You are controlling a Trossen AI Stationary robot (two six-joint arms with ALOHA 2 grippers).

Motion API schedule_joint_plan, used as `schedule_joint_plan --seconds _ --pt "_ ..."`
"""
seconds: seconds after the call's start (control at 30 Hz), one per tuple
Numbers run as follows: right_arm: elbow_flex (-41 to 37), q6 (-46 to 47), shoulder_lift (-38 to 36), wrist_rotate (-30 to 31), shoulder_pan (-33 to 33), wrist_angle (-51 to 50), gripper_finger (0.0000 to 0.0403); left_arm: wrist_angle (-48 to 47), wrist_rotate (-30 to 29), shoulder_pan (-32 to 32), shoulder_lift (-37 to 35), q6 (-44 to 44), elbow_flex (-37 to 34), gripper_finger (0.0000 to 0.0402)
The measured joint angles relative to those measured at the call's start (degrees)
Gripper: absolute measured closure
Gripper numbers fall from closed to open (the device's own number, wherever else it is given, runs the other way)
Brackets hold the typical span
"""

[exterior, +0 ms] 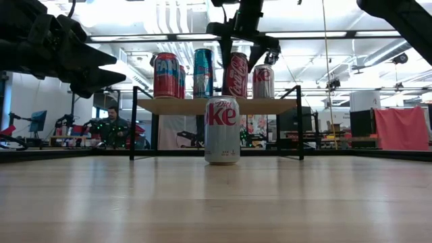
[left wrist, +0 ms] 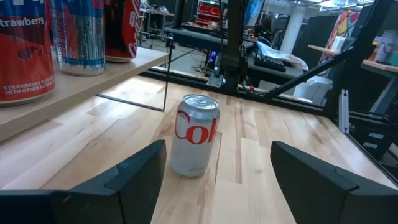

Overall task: Place canned beverage on shelf
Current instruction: Put the red and white soda can on the shelf aligned with the other red and white soda can, then put the red and silver soda can on the shelf aligned with the other red and silver soda can

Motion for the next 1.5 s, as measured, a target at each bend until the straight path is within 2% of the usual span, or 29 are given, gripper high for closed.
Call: schedule_joint_plan --seconds 0.23,0.6,0.8,0.93,1.1,1.2,1.33,1.5 --pt "0.0 -2.9 0.0 0.2 0.8 0.1 0.0033 0.0 0.0 0.0 0.0 0.0 0.0 0.0127" --pt "0.0 -0.1 -1.0 0.4 3.0 -2.1 0.0030 0.0 0.0 0.0 0.0 0.0 0.0 0.0127" --pt "0.0 5.9 -2.5 4.9 7.1 -6.3 0.0030 -0.1 0.0 0.0 0.0 0.0 0.0 0.0127" --pt "-1.3 8.5 -3.3 12.7 14.5 -7.8 0.0030 0.0 0.0 0.0 0.0 0.0 0.0 0.0127" --pt "-8.5 19.7 -4.8 33.3 26.9 -7.9 0.0030 0.0 0.0 0.0 0.0 0.0 0.0 0.0127" --pt "-15.0 30.8 -6.2 45.1 32.8 -8.0 0.0030 0.0 0.0 0.0 0.0 0.0 0.0 0.0127" --pt "-22.6 44.8 -6.7 51.0 36.5 -8.1 0.0030 0.0 0.0 0.0 0.1 0.0 0.0 0.0127" --pt "-30.2 50.0 -6.7 56.5 36.3 -4.7 0.0030 0.0 0.0 0.0 0.1 0.0 0.0 0.0127"
